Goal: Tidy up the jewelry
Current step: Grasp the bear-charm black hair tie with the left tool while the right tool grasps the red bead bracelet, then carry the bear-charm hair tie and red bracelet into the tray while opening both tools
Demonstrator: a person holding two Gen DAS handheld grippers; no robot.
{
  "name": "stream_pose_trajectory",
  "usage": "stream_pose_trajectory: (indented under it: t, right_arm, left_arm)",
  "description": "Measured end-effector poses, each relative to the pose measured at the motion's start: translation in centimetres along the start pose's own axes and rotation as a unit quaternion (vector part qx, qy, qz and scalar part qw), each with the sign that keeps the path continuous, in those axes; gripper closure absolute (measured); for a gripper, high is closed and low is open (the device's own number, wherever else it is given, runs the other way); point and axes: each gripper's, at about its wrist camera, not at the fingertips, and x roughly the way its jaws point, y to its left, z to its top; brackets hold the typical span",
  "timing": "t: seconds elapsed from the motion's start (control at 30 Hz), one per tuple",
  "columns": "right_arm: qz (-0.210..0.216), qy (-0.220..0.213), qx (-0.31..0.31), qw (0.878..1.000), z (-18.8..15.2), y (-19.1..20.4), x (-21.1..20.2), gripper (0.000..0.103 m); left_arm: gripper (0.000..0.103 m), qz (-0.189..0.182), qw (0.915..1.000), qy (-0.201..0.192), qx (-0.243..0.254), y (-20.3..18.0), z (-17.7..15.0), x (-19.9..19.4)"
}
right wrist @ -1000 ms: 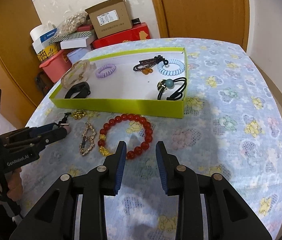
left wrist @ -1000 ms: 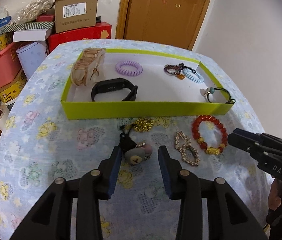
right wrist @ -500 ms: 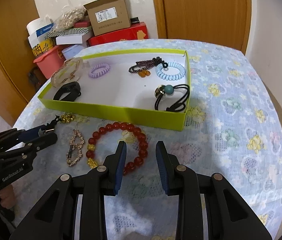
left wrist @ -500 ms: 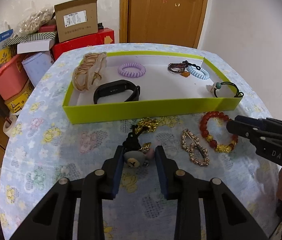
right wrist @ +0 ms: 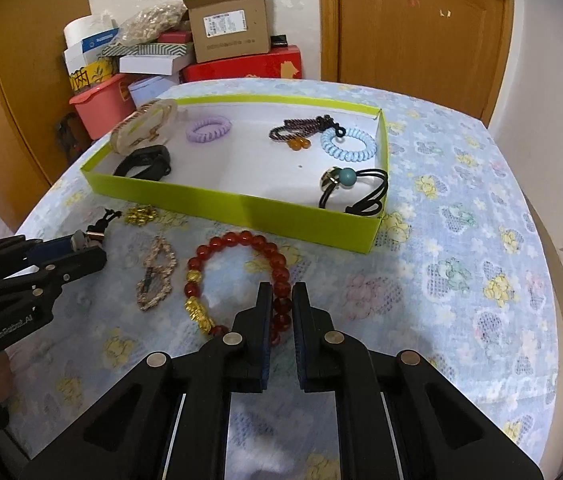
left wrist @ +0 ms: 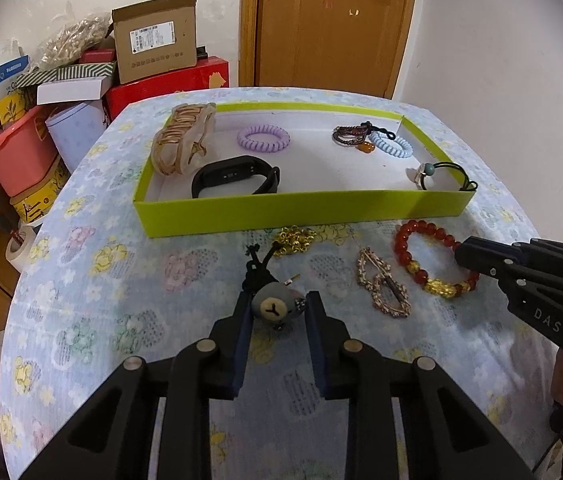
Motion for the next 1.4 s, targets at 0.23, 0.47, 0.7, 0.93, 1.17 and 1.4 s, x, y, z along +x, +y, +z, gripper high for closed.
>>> stream_pose_trajectory:
  t: [0.23, 0.47, 0.7, 0.93, 1.17, 1.4]
  right_arm:
    - [0.009, -0.021, 0.0, 1.0, 0.0, 0.3, -2.7, 0.094]
    - [0.02, -0.04, 0.0, 0.999, 0.7, 0.6, -4.5, 0.094]
    - [0.034, -0.059, -0.01, 0.998, 1.1, 1.4, -6.3, 0.094]
    - [0.044, -0.073, -0.015, 0.996, 1.9, 1.6, -7.6, 0.094]
    - [0.05, -0.084, -0.019, 0.995, 3.0, 1.6, -8.5, 0.094]
    - [0.054, -0.093, -0.033, 0.994, 4.4, 1.8, -8.9, 0.094]
  left_arm:
    - [0.076, -0.004, 0.9999, -0.007, -0.008, 0.3, -0.4, -1.3]
    - [0.076, -0.008, 0.9998, -0.015, -0.006, 0.1, -0.5, -2.4]
    - [0.076, -0.01, 0.9997, -0.02, -0.008, 0.3, -0.6, -2.9]
    - [0.076, -0.016, 0.9996, -0.024, -0.005, 0.1, -0.3, -3.3]
    - [0.076, -0.027, 0.999, -0.035, 0.002, -0.1, 0.6, -4.2]
    - [0.076, -0.031, 0.9981, -0.051, 0.015, -0.4, 2.3, -5.0]
